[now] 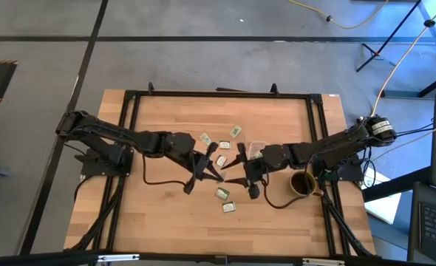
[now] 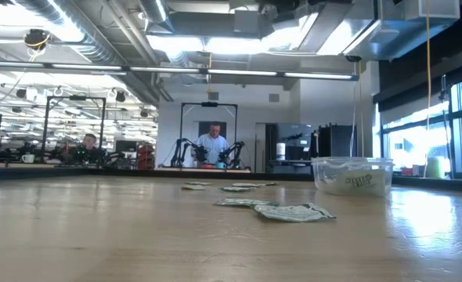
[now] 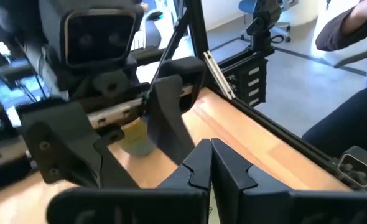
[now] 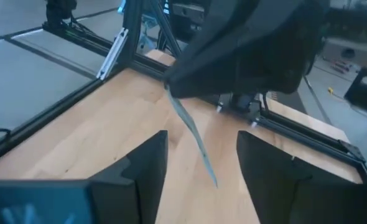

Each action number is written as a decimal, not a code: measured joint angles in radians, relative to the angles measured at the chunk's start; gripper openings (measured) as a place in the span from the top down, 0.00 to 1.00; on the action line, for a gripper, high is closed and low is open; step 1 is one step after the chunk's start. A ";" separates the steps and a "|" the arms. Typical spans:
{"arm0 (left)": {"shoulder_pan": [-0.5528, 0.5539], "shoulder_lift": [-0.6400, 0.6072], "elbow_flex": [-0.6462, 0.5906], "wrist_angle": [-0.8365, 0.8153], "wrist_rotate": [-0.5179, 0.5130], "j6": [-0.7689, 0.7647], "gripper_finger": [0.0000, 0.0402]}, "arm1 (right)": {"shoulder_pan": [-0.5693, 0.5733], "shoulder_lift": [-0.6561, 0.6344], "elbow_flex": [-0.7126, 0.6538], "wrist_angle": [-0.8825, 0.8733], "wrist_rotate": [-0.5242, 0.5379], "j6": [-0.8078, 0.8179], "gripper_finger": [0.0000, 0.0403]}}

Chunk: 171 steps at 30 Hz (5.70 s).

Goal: Pick and place items into bin
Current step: Put the stevia packet into the transparent bin

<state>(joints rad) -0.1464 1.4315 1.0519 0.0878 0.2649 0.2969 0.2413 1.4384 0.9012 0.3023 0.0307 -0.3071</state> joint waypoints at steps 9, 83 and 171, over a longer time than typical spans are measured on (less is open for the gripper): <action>-0.002 0.000 0.000 0.015 0.000 0.038 1.00 | 0.000 0.000 0.000 0.000 -0.052 0.037 0.72; 0.096 0.026 0.000 -0.484 -0.377 -0.262 0.76 | -0.319 0.081 0.000 -0.990 0.016 0.547 0.77; 0.141 0.200 -0.001 0.130 0.383 -0.361 0.99 | 0.092 -0.021 0.000 -0.271 0.205 -0.327 0.71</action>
<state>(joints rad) -0.0055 1.6314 1.0512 0.2180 0.6484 -0.0640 0.3331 1.4170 0.9016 0.0312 0.2359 -0.6344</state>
